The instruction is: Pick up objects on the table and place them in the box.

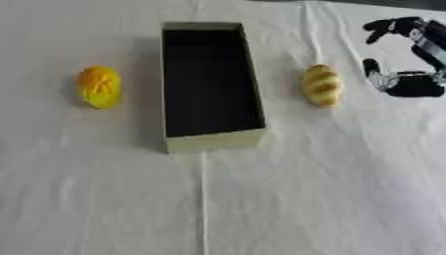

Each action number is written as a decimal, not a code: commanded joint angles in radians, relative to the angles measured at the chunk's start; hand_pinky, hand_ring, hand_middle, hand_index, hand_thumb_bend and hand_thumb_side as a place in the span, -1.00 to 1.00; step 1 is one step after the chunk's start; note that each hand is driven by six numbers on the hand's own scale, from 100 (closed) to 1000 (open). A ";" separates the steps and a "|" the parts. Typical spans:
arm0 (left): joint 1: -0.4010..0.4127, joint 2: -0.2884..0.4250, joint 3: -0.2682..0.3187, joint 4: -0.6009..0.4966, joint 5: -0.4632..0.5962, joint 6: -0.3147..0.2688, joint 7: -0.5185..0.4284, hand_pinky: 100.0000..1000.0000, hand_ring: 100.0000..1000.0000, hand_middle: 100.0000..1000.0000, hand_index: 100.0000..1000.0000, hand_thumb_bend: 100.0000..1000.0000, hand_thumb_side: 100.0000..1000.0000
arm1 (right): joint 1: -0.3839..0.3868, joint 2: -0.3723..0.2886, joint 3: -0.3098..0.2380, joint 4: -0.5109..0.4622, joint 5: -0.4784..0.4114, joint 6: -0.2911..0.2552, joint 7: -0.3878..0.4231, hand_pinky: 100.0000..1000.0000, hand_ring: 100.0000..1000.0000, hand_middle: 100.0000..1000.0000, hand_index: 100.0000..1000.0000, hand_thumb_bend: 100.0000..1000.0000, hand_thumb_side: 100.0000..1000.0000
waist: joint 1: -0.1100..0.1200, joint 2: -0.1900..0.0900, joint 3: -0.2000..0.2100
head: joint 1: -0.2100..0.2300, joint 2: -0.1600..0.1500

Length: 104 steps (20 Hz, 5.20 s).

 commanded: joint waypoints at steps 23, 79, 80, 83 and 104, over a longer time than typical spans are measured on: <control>-0.025 -0.005 -0.007 -0.016 0.030 0.019 -0.043 0.44 0.48 0.37 0.64 -1.00 0.05 | -0.053 0.020 0.049 0.065 0.193 -0.007 0.106 0.84 0.79 0.52 0.80 -1.00 -0.37 | -0.020 0.008 0.034 | -0.021 -0.002; -0.078 -0.062 -0.017 -0.016 0.103 -0.020 -0.046 0.45 0.48 0.35 0.63 -1.00 0.02 | -0.121 -0.055 0.028 -0.237 -0.028 -0.057 -0.120 0.58 0.06 -0.27 -0.12 -1.00 -0.90 | -0.021 -0.042 0.086 | -0.064 0.018; -0.103 -0.074 -0.025 -0.016 0.117 -0.034 -0.049 0.45 0.48 0.35 0.63 -1.00 -0.02 | -0.145 -0.061 0.035 -0.242 -0.044 -0.054 -0.121 0.58 0.06 -0.27 -0.12 -1.00 -0.92 | -0.022 -0.046 0.101 | -0.078 0.019; -0.171 -0.096 -0.045 -0.016 0.160 -0.062 -0.056 0.46 0.48 0.34 0.64 -1.00 -0.12 | -0.215 -0.069 0.062 -0.244 -0.084 -0.038 -0.098 0.58 0.07 -0.25 -0.11 -1.00 -0.93 | -0.027 -0.052 0.130 | -0.100 0.017; -0.230 -0.141 -0.059 -0.016 0.333 -0.034 -0.197 0.45 0.48 0.35 0.63 -1.00 0.01 | -0.480 0.179 0.307 0.110 0.103 -0.039 0.122 0.58 0.11 -0.23 -0.08 -1.00 -0.78 | -0.043 -0.048 0.174 | -0.114 0.014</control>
